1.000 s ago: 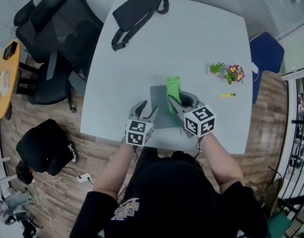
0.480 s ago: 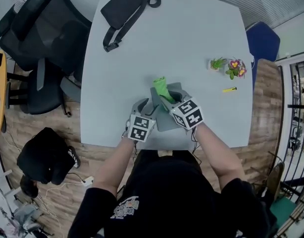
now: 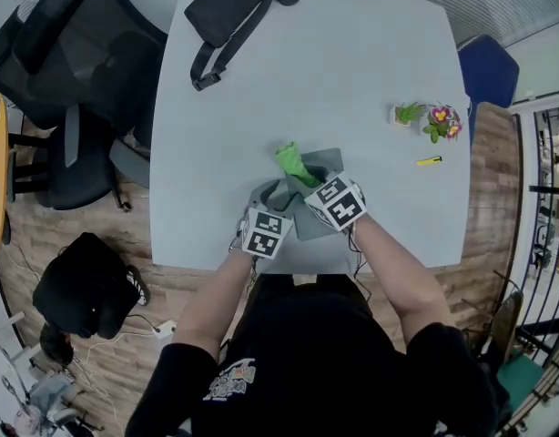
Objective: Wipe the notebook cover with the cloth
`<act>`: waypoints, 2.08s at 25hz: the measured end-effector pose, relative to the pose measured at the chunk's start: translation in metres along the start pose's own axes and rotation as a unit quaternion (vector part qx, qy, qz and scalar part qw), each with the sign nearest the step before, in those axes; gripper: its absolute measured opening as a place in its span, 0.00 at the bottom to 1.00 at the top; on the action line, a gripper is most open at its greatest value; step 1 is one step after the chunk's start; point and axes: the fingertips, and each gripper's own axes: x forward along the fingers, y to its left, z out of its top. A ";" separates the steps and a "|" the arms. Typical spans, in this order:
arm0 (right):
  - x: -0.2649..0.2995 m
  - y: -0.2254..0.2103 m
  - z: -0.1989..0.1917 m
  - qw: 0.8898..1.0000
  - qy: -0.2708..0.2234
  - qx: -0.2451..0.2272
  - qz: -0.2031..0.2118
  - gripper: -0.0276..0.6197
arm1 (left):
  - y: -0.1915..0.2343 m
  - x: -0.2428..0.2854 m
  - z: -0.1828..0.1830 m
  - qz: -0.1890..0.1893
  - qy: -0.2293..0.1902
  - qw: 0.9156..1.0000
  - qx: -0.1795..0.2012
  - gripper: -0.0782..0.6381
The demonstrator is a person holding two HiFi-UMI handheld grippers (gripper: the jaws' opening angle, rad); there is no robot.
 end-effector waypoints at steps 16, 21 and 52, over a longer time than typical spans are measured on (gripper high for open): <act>0.026 0.001 -0.012 0.998 0.040 -0.041 -0.011 0.21 | -0.001 -0.001 -0.001 -0.001 0.004 1.000 0.002 0.40; 0.026 -0.004 -0.014 0.999 0.030 -0.023 -0.015 0.21 | 0.000 0.001 -0.002 -0.001 0.006 1.000 0.000 0.40; -0.038 -0.102 -0.062 0.979 -0.009 0.164 -0.121 0.21 | 0.001 0.000 0.000 0.002 -0.001 1.000 0.009 0.40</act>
